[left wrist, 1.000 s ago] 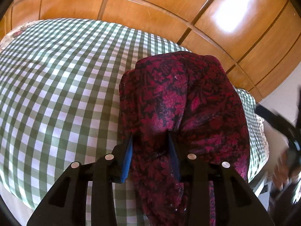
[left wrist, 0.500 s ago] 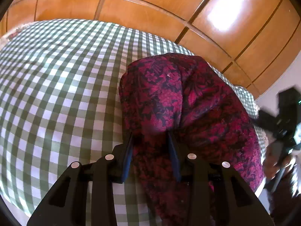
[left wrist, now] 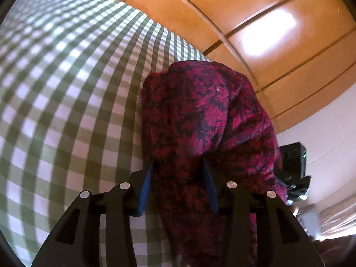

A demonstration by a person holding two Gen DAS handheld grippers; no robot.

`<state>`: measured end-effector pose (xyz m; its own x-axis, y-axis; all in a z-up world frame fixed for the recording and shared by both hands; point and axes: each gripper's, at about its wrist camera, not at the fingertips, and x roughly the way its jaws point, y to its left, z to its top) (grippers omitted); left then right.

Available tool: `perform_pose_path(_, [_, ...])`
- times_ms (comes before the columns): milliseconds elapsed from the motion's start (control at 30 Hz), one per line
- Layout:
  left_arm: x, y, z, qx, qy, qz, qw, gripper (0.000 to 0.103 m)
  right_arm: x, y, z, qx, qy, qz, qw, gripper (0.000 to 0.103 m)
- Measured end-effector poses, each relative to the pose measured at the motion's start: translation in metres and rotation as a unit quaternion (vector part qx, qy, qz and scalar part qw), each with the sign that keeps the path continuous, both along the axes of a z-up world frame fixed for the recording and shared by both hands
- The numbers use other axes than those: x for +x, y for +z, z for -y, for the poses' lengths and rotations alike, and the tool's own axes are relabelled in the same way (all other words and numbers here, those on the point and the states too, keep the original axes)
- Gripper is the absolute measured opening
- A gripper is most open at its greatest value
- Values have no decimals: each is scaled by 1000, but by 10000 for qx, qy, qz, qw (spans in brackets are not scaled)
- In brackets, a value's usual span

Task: Fold small clothes

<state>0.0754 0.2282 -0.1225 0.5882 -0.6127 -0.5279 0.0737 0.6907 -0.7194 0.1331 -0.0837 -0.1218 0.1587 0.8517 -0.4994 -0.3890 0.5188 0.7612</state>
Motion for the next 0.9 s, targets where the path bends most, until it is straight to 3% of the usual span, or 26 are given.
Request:
perform_pose_path(33, [-2,0,2,-73,-33,69,9999,42,-1,4,2,25,-24,48,10000,88])
perform_pose_path(133, [-5,14,18,76,-249,379,9989,42,-10,17,16,158,-59,200,9997,79])
perform_pose_path(267, [13,27,57,144,-630,428,9970,42,-26,27,58,294,-398,377,9981,78])
perform_pose_path(400, [48,41,121,116,-1276,490,9905,42,-37,33,140,467,-1088,492,9918,78])
perform_pose_path(567, [110,61,253,515,-2272,685,9701,42,-51,42,251,301,-2199,765,9720,78])
perform_pose_path(700, [150,76,372,1008,-2975,796,9460,42,-52,31,337,-48,-3145,770,9461,78])
perform_pose_path(833, [160,72,447,1992,-2983,820,9298,42,-54,-2,384,-204,-3612,467,9311,82])
perform_pose_path(900, [156,70,457,2112,-2859,846,9309,45,-66,-13,394,-233,-3844,355,9222,90])
